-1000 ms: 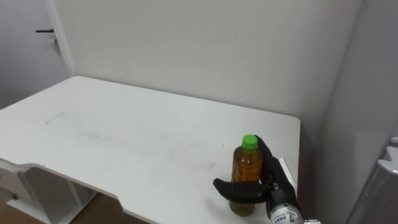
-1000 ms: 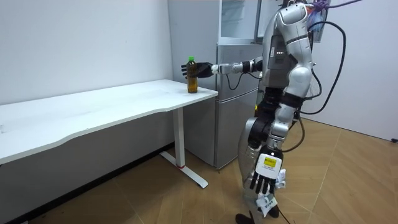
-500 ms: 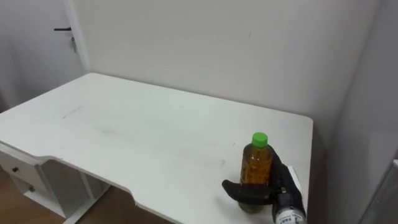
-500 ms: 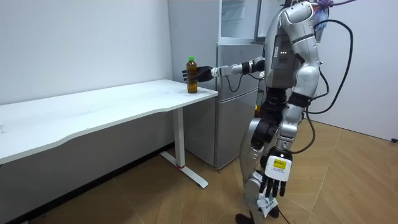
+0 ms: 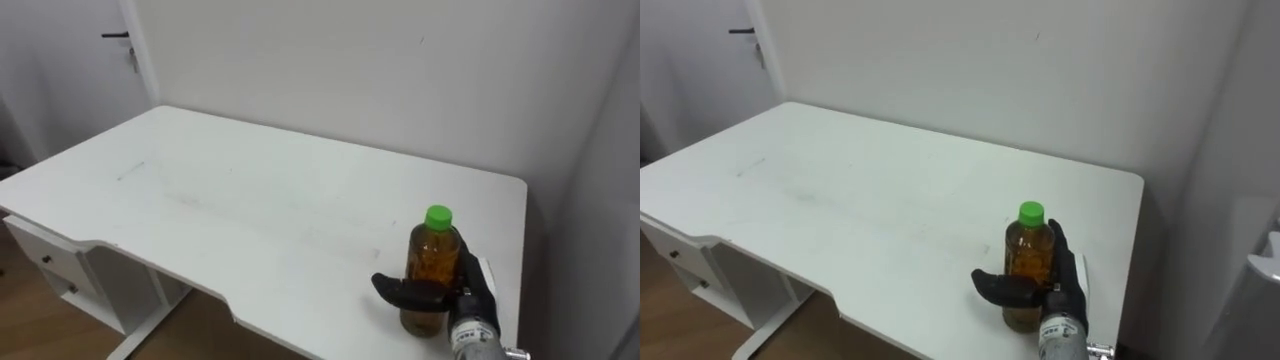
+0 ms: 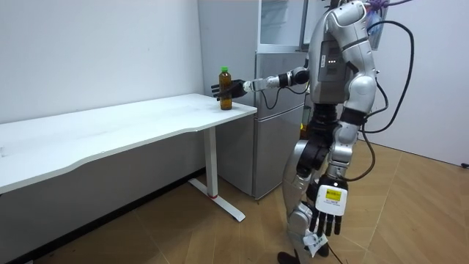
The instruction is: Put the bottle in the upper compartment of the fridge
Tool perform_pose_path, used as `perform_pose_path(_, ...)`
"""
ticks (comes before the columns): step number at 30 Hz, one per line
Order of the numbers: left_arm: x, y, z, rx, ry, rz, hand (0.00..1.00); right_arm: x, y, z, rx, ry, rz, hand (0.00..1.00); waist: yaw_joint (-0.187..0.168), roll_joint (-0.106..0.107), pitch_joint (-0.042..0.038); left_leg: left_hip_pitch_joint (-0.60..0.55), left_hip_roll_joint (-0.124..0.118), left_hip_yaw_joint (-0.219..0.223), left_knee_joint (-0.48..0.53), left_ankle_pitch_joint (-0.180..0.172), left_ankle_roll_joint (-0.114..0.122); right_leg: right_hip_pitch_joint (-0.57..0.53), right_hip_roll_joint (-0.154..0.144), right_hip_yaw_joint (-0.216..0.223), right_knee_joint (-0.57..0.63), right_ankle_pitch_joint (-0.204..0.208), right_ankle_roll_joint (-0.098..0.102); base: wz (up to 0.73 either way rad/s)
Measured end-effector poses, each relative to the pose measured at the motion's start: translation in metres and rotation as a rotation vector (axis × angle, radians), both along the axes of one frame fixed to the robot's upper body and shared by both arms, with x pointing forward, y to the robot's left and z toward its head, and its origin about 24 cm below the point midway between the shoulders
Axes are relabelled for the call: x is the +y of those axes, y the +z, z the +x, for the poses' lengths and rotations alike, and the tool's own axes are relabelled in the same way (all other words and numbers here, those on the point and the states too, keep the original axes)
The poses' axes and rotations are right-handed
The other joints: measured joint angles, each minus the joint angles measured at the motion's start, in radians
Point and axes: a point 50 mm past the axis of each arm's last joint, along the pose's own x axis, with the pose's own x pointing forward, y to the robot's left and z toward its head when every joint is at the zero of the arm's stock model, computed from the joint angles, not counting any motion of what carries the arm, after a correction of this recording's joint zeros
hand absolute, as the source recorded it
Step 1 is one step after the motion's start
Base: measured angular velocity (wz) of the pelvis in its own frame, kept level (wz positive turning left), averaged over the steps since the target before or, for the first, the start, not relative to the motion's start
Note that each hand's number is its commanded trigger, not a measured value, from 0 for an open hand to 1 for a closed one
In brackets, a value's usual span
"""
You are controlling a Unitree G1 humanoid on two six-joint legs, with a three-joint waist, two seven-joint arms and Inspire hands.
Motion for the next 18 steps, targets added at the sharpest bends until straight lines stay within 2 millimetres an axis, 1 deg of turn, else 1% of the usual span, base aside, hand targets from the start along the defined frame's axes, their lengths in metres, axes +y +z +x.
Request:
perform_pose_path(4, 0.0, 0.0007, 0.0036, -0.016, -0.002, 0.001, 0.0, 0.0001, 0.0, 0.0001, 0.0, 0.006, 0.0, 0.0, 0.0, 0.0, 0.0, -0.002, 0.0, -0.003, -0.001, 0.0, 0.0, 0.0, -0.001, -0.004, 0.0, 0.0, 0.0, 0.0)
perform_pose_path(10, 0.0, 0.0006, 0.0033, -0.014, -0.002, 0.001, 0.0, 0.0, -0.0004, 0.0002, 0.002, 0.013, 0.0, 0.0, 0.0, -0.001, -0.0003, -0.002, 0.0, -0.003, 0.0, 0.0, 0.0, 0.0, 0.0, -0.005, 0.0, 0.0, 0.0, 0.0)
perform_pose_path(14, 0.0001, 0.0004, 0.0023, -0.01, -0.001, 0.001, 0.0, -0.0021, -0.0065, -0.0007, 0.028, 0.005, -0.007, 0.0, 0.002, -0.002, -0.0012, -0.002, 0.0, -0.003, 0.001, 0.0, 0.0, 0.0, 0.0, -0.005, 0.0, 0.0, 0.0, 0.0)
perform_pose_path(18, 0.0003, 0.0004, 0.0021, -0.009, 0.001, 0.002, 0.0, -0.0027, -0.0078, -0.0009, 0.034, 0.002, -0.009, 0.0, 0.001, -0.003, -0.0012, -0.003, 0.0, -0.004, 0.001, 0.0, 0.0, -0.001, 0.0, -0.005, 0.0, 0.0, 0.0, 0.0)
